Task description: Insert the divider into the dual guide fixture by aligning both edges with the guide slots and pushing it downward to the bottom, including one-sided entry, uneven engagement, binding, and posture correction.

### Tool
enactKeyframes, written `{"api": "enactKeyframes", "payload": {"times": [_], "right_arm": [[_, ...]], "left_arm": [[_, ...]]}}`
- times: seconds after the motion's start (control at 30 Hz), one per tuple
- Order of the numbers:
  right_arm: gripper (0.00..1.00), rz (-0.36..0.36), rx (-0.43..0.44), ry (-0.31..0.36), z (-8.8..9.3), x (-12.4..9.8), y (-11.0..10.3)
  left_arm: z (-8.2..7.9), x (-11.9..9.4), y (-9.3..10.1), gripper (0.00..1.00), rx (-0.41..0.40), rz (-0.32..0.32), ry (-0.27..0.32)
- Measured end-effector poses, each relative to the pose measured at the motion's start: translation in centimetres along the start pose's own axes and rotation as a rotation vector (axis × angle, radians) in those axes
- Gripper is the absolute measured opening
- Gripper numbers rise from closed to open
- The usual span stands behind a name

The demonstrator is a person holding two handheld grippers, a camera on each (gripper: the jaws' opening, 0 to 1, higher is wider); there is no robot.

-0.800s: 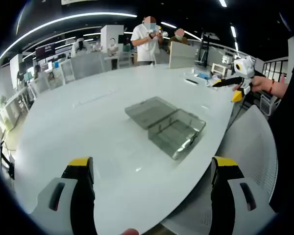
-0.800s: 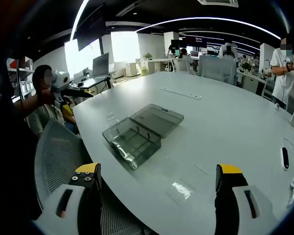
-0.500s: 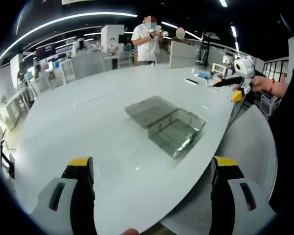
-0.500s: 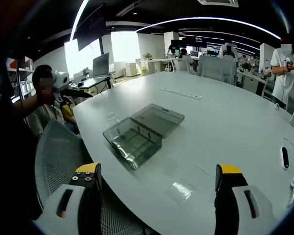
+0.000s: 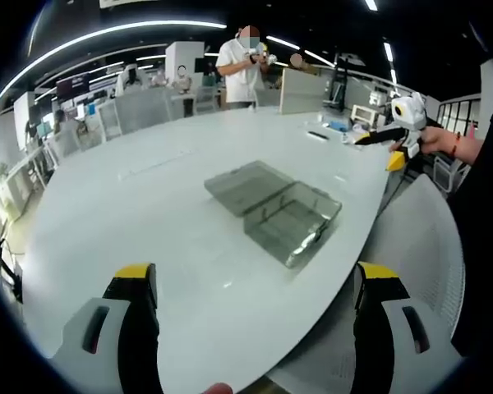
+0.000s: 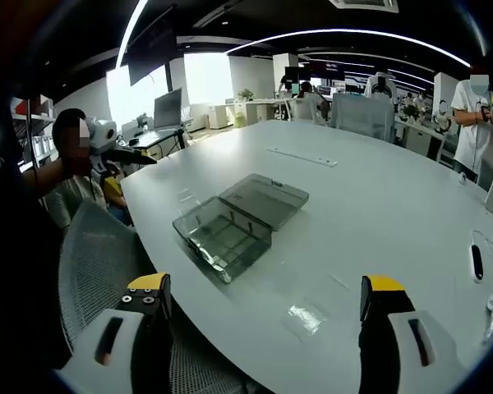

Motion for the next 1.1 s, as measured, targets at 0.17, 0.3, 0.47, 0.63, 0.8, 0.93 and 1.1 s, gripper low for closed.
{"api": "enactKeyframes", "payload": {"times": [0.17,0.3,0.47,0.63,0.8,0.93,1.1], "right_arm": [[0.94,0.0,0.001,-0.009,0.1,0.1,0.0],[0.94,-0.003,-0.003,-0.011,0.0,0.2,0.0],[0.94,-0.002,-0.001,-0.009,-0.1,0.3,0.1],[0.93,-0.001,0.0,-0.015,0.0,0.4,0.1],[0.93,0.001,0.005,-0.015,0.1,0.4,0.1],[0.92,0.004,0.009,-0.015,0.1,0.4,0.1],[0.91,0.015,0.02,-0.01,0.1,0.4,0.3]], "left_arm": [[0.1,0.0,0.0,0.99,-0.006,-0.001,0.003],[0.4,0.1,0.1,0.99,-0.011,-0.002,0.0],[0.5,0.1,0.0,0.99,-0.015,-0.003,0.002],[0.4,0.2,0.0,0.98,-0.012,-0.001,-0.001],[0.2,0.5,0.3,0.99,-0.01,0.008,0.0],[0.0,0.7,0.5,0.98,-0.007,0.015,0.003],[-0.2,1.1,0.8,0.98,-0.002,0.026,0.003]]}}
Point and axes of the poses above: the point that each gripper's makers call its tool centre point, and the gripper's own axes: x roughly forward along the fingers, y roughly to its right, z roughly out of its underside, the point moved 4 cm from there along -x, roughly backward along the fingers, and after that the axes turned 8 degrees about y, right-handed, at the moved point
